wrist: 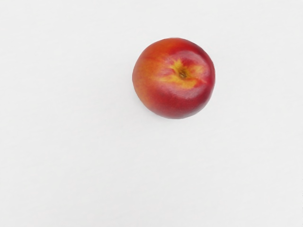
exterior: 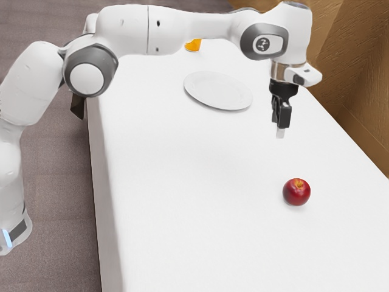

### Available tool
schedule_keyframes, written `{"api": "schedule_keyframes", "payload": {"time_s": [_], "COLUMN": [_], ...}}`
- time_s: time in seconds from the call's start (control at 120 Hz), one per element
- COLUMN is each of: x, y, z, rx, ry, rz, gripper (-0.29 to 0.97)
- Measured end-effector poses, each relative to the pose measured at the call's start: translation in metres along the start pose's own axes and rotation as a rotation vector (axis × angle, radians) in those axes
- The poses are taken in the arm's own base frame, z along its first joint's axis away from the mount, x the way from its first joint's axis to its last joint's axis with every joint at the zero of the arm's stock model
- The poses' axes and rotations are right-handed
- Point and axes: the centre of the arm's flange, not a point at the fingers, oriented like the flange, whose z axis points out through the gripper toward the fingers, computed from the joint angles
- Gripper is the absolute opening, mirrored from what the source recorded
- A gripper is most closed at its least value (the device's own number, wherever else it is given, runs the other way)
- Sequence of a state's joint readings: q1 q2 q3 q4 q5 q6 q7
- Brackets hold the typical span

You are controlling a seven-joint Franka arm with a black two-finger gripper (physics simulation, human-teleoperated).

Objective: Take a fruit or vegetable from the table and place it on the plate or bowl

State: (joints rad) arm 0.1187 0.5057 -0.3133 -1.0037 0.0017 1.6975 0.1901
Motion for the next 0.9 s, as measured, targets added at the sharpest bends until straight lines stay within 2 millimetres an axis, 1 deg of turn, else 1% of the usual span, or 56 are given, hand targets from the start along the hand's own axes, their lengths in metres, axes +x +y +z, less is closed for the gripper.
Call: {"api": "schedule_keyframes", "payload": {"time_s": [0.05, 0.125, 0.225, 0.3, 0.408, 0.533, 0.733, 0.9], "x": [0.009, 0.026, 0.046, 0.057, 0.066, 0.070, 0.062, 0.057], "y": [0.004, 0.003, 0.002, 0.002, 0.008, 0.013, 0.014, 0.032], "z": [0.012, 0.041, 0.067, 0.082, 0.101, 0.109, 0.127, 0.137], "rx": [-0.001, -0.008, -0.016, -0.021, -0.028, -0.032, -0.047, -0.035], "ry": [0.035, 0.088, 0.173, 0.222, 0.267, 0.286, 0.183, 0.094], "rz": [0.004, 0.003, -0.003, -0.007, -0.009, -0.011, -0.017, 0.014], "gripper": [0.68, 0.68, 0.68, 0.68, 0.68, 0.68, 0.68, 0.68]}}
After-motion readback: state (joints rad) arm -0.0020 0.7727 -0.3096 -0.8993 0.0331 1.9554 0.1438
